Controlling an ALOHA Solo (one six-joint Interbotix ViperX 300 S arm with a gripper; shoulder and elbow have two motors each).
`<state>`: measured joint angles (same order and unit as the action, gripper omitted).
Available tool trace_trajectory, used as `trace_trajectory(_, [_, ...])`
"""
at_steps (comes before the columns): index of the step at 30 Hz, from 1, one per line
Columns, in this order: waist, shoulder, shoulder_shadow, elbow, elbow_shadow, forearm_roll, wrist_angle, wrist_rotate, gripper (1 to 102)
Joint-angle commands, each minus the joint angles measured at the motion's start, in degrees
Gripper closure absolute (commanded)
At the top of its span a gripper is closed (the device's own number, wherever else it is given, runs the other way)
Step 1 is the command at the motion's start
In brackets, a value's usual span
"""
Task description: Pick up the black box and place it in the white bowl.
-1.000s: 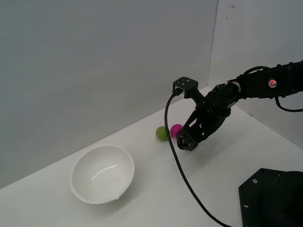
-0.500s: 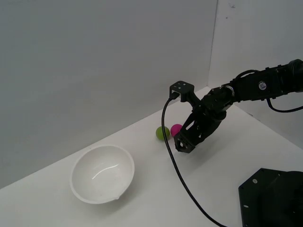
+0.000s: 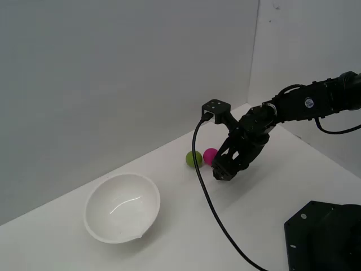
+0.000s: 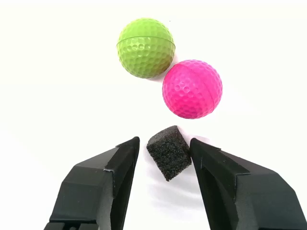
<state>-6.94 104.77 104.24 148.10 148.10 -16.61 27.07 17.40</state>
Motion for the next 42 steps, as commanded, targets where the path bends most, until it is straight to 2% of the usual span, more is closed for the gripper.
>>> trace_trajectory(1, [-0.1,0.8,1.3,-1.1,-1.2,-1.1,0.9,0.5,57])
trace_trajectory(4, [-0.1,1.0,1.4,-1.2,-1.4,-1.1,1.4,0.5,76])
trace_trajectory(8, [-0.1,1.1,1.6,-1.3,-1.4,-1.1,1.5,0.6,92])
trace_trajectory(15, [-0.1,1.6,2.1,-1.6,-1.7,-0.8,3.0,0.6,100])
trace_trajectory(30, [1.9,8.0,8.4,-1.6,-1.8,-0.4,8.1,0.5,100])
trace_trajectory(42, [6.4,17.1,17.6,-4.1,-4.3,2.2,14.6,0.6,100])
